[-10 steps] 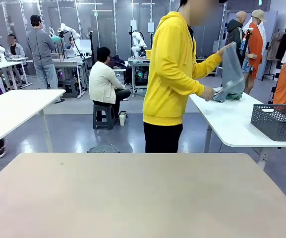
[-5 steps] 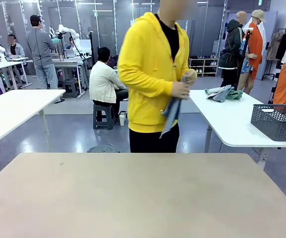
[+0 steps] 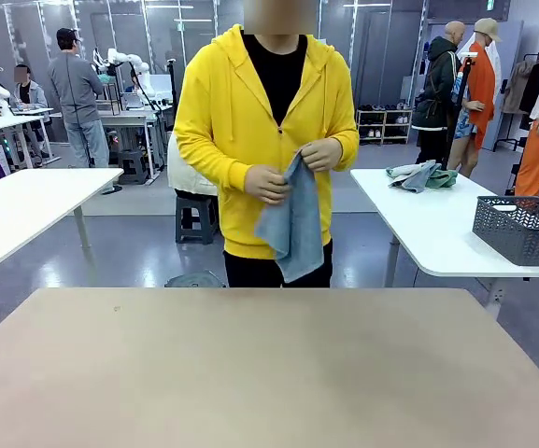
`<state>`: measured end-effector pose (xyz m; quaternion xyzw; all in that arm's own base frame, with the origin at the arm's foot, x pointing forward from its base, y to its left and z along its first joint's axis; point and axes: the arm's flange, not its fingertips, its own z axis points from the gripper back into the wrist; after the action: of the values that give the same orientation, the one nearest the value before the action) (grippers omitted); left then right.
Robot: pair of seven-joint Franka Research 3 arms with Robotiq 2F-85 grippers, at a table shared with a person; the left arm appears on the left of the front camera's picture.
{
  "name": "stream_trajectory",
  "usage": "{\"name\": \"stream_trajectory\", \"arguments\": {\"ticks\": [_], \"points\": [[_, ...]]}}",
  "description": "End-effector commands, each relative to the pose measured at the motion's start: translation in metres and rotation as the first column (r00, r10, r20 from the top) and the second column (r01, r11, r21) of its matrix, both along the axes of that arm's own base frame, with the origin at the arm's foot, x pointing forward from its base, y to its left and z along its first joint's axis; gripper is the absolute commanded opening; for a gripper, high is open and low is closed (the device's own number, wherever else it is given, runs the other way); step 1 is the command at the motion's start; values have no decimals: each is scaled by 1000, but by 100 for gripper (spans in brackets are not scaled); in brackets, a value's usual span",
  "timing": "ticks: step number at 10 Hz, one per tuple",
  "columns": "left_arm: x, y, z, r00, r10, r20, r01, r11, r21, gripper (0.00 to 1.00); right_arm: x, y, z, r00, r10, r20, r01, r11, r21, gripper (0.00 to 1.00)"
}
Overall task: Fold the towels and place them in the basket.
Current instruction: When a person lays out a Towel with hook on the table, fold it in half twice.
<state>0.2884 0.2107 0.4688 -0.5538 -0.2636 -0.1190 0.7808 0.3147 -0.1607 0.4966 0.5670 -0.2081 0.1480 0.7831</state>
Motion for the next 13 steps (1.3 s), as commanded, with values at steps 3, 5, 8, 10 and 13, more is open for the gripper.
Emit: {"name": "stream_trajectory", "arguments": {"ticks": [3, 5, 8, 10, 13], "points": [[1, -1, 0, 1000, -2, 21, 3, 1000, -23, 100, 2, -1, 1, 1000, 7, 21, -7, 1000, 8, 100], [1, -1, 0, 1000, -2, 21, 3, 1000, -23, 100, 2, -1, 1, 1000, 7, 21, -7, 1000, 8, 100], [1, -1, 0, 1000, -2, 21, 3, 1000, -23, 100, 2, -1, 1, 1000, 7, 21, -7, 1000, 8, 100], [1, -1, 0, 1000, -2, 21, 3, 1000, -23, 100, 2, -1, 1, 1000, 7, 21, -7, 1000, 8, 100], [1, -1, 0, 1000, -2, 21, 3, 1000, -23, 100, 2, -1, 1, 1000, 7, 21, -7, 1000, 8, 100]]}}
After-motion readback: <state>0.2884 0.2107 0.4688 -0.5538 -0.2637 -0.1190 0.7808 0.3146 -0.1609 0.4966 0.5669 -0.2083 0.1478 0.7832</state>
